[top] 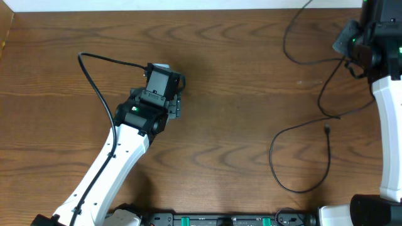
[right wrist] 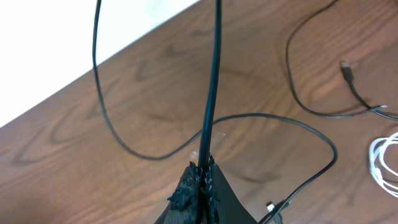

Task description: Untangle cables

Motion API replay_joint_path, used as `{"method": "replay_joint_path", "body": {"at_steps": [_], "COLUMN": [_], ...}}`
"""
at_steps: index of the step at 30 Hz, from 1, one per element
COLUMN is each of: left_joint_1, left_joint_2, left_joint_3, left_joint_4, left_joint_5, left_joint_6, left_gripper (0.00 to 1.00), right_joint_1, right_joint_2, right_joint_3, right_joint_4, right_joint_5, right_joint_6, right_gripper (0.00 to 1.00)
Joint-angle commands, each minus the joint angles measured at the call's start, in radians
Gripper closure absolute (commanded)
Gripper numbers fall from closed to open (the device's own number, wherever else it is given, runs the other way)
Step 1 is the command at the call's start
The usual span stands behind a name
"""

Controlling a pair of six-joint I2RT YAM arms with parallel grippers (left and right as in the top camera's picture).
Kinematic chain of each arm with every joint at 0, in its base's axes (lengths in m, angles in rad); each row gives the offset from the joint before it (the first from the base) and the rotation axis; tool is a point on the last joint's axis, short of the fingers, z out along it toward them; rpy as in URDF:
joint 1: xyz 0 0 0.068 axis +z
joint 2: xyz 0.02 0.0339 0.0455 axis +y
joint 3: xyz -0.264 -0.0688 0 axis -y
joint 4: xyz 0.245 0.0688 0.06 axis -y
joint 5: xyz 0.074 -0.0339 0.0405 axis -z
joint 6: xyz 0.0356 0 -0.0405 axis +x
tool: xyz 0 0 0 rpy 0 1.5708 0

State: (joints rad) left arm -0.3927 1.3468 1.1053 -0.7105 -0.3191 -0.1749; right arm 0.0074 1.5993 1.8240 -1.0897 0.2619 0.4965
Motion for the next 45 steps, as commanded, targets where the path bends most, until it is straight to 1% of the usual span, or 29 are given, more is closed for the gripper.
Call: {"method": "replay_joint_path", "body": {"at_steps": [1,6,9,12,15,18,19,20,27,29,34,37,45], "left_joint_1": [0.005,0.005,0.005,0.005,0.005,0.005,0.005,0.005,0.005,0.005,0.005,0.005,0.005], "left_joint_2": [0.006,0.006,0.006,0.006,0.006,0.006,0.006,0.006,0.006,0.006,0.006,0.006,0.006], "left_joint_3": [-0.006,-0.006,-0.006,-0.006,-0.006,-0.006,-0.006,-0.006,-0.006,-0.006,-0.006,-0.006,-0.006], "left_joint_4": [-0.004,-0.004,-0.004,-0.004,-0.004,-0.004,-0.004,-0.004,-0.004,-0.004,-0.004,-0.004,-0.004], "left_joint_5": [-0.003,-0.003,-0.003,-0.003,-0.003,-0.003,-0.003,-0.003,-0.003,-0.003,-0.003,-0.003,-0.003], "left_joint_6": [0.014,0.014,0.014,0.014,0.014,0.014,0.014,0.014,0.014,0.014,0.014,0.014,0.014], "left_gripper": [0.17,0.17,0.17,0.17,0.17,0.17,0.17,0.17,0.17,0.17,0.18,0.17,0.17], "right_joint_1": [0.0,0.001,0.003,0.008,0.012,0.027,0.037,0.055,0.141,0.169,0.235,0.27,0.282], "right_joint_2": [-0.003,-0.002,-0.002,-0.001,-0.001,-0.001,-0.001,-0.001,-0.001,-0.001,-0.001,-0.001,0.0], "right_joint_3": [0.013,0.013,0.012,-0.003,-0.045,-0.138,-0.177,-0.255,-0.537,-0.597,-0.707,-0.792,-0.972], "right_joint_4": [-0.064,-0.207,-0.315,-0.388,-0.408,-0.402,-0.391,-0.359,-0.193,-0.149,-0.033,0.086,0.249], "right_joint_5": [-0.04,-0.108,-0.135,-0.139,-0.153,-0.179,-0.188,-0.209,-0.328,-0.349,-0.35,-0.351,-0.351], "right_joint_6": [-0.08,-0.161,-0.165,-0.165,-0.165,-0.165,-0.165,-0.164,-0.163,-0.16,-0.098,-0.053,0.061], "right_gripper": [0.99,0.99,0.99,0.99,0.99,0.99,0.99,0.99,0.99,0.99,0.99,0.99,0.99]}}
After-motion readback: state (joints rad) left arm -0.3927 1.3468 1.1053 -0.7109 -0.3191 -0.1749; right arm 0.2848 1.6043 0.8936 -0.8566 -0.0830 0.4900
